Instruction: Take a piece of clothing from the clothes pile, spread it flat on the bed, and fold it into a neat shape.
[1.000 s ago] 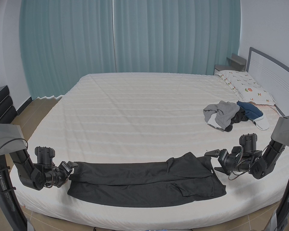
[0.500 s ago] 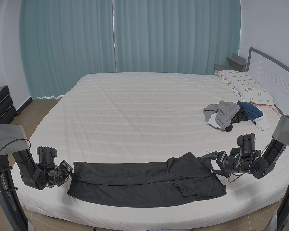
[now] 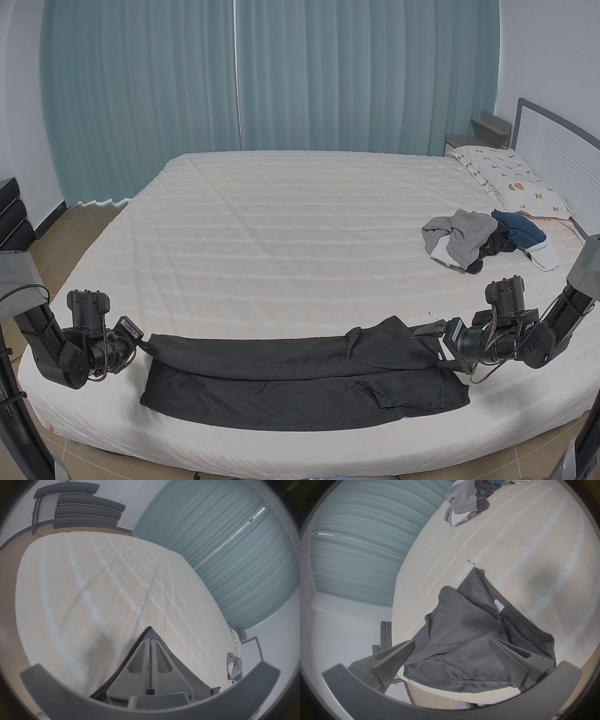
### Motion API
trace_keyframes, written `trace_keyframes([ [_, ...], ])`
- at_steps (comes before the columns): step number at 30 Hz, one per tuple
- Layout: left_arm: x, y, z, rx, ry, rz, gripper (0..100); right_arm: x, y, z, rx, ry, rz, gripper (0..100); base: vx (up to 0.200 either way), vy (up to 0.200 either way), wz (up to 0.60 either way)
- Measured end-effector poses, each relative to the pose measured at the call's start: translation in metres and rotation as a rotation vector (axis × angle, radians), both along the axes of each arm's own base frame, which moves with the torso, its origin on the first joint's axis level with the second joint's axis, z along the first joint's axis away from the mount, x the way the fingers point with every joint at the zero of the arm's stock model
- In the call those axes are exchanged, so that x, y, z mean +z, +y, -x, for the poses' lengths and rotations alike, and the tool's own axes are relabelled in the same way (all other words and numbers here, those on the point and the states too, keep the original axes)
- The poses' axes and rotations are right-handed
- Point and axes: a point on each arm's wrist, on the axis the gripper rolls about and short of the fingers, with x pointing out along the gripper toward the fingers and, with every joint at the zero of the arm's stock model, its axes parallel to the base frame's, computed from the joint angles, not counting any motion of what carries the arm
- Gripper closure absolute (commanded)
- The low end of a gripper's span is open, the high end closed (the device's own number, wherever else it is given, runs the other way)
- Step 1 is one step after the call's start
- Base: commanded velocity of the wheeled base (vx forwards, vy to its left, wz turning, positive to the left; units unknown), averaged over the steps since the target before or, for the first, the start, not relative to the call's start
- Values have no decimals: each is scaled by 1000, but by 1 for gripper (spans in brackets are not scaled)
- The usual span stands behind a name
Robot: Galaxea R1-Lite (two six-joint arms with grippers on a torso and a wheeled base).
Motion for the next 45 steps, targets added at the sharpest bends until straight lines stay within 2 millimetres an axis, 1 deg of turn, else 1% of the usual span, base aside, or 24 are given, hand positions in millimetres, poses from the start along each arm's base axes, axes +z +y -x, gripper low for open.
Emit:
trace_keyframes([
  [5, 6, 0, -3, 17, -53, 17, 100, -4, 5, 0, -5, 12, 26, 0, 0, 0, 0],
  [9, 7, 0, -2, 21, -63, 18, 100, -11, 8, 1, 4, 48, 38, 0, 0, 0, 0],
  [17, 7, -1, -2, 19, -63, 18, 100, -20, 12, -6, 5, 69, 40, 0, 0, 0, 0],
  [24, 7, -1, -2, 16, -64, 18, 100, -25, 14, -20, -94, 86, 20, 0, 0, 0, 0],
  [30, 7, -2, -2, 16, -66, 18, 100, -30, 15, -26, -112, 81, 29, 0, 0, 0, 0],
  [31, 7, -2, -2, 16, -66, 18, 100, -31, 15, -27, -115, 81, 32, 100, 0, 0, 0],
  [38, 7, -2, -3, 16, -66, 18, 100, -36, 17, -30, -153, 75, 76, 100, 0, 0, 0],
  [45, 8, -1, -4, 16, -73, 18, 100, -35, 19, -30, -150, 74, 84, 100, 0, 0, 0],
])
